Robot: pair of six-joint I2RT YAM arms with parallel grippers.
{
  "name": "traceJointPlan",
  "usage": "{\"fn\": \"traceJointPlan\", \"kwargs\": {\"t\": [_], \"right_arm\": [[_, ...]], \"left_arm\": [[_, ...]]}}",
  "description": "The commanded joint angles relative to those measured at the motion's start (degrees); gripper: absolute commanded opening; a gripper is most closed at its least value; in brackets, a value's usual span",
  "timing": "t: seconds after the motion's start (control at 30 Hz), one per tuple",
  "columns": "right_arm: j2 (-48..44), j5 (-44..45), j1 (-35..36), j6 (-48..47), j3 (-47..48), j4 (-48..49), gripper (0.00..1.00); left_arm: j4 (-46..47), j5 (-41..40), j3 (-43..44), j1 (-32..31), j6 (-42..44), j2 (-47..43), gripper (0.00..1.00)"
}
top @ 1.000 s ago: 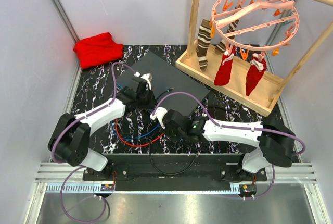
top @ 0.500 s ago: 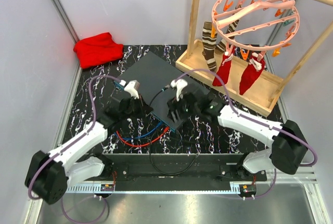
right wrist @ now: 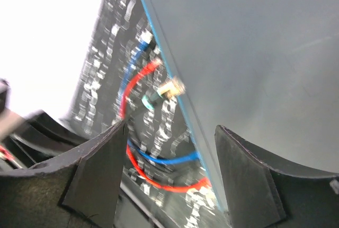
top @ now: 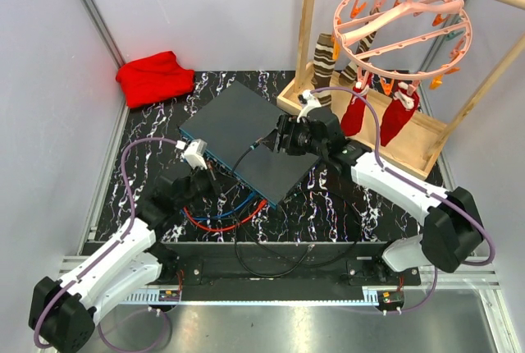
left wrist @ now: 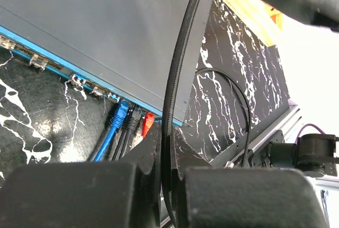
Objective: Insert the plug into the switch port
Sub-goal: Pick up the connector from the center of the board.
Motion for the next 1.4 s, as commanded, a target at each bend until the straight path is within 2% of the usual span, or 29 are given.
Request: {"fn": "traceJointPlan", "kwargs": {"t": [0.0,0.3,0.43,0.67,0.7,0.77,0.8,0.83,0.87,0.93,0.97,1.1,1.13,1.2,1.37], "right_arm": [[2.1,-2.6,-0.5,8.2,0.5,9.9,0.75],[7.1,-1.7,-1.3,14.1,-0.2,13.6,0.7],[7.7,-4.1,-2.2,15.7,-1.7,17.4,0.63],[8.7,-6.7,-3.0,17.6,-2.9,20.6,0.36],[8.7,-6.9,-3.1,17.7,-3.0,21.3,0.27],[8.8,-7.8,-3.2,18.3,-3.2,21.5,0.2],[8.8,-8.0,-3.2,18.3,-3.2,21.5,0.1],[8.8,-8.4,-3.2,18.5,-3.2,21.5,0.06],[8.6,-8.5,-3.3,18.5,-3.5,21.5,0.0],[8.0,-8.6,-3.2,18.6,-3.3,20.4,0.0],[7.8,-8.5,-3.2,18.5,-3.1,19.3,0.0],[6.5,-7.6,-3.2,17.2,-1.9,11.8,0.0],[5.8,-7.1,-3.2,17.0,-1.6,10.7,0.0],[5.4,-6.1,-3.2,17.0,-1.5,7.8,0.0],[4.7,-5.8,-3.2,17.4,-0.7,4.1,0.0]], "left_arm": [[4.2,2.7,-0.8,0.0,-0.4,-1.8,0.0],[7.0,4.1,-1.1,-0.1,-0.2,-2.3,0.0],[7.2,5.0,-1.1,0.0,0.2,-2.0,0.0],[8.6,6.1,-1.5,-0.1,0.1,-1.3,0.0],[8.6,6.1,-1.5,-0.1,0.1,-1.1,0.0],[8.7,6.2,-1.7,0.0,0.2,-0.7,0.0],[8.9,6.1,-1.8,-0.1,0.3,-0.7,0.0],[8.7,5.8,-1.8,0.0,0.4,-0.8,0.0],[8.6,5.5,-1.8,0.0,1.3,-0.9,0.04],[6.1,3.3,-0.5,-0.1,3.1,-1.1,0.23],[4.9,2.1,0.4,-0.1,5.9,-1.2,0.36],[-1.6,-4.5,5.7,-0.2,15.6,-0.9,0.65],[-2.2,-6.6,7.5,-1.0,17.6,-0.6,0.69],[-2.2,-11.2,9.3,-2.6,22.7,0.7,0.72],[0.4,-22.9,15.7,-13.5,35.9,7.0,0.73]]}}
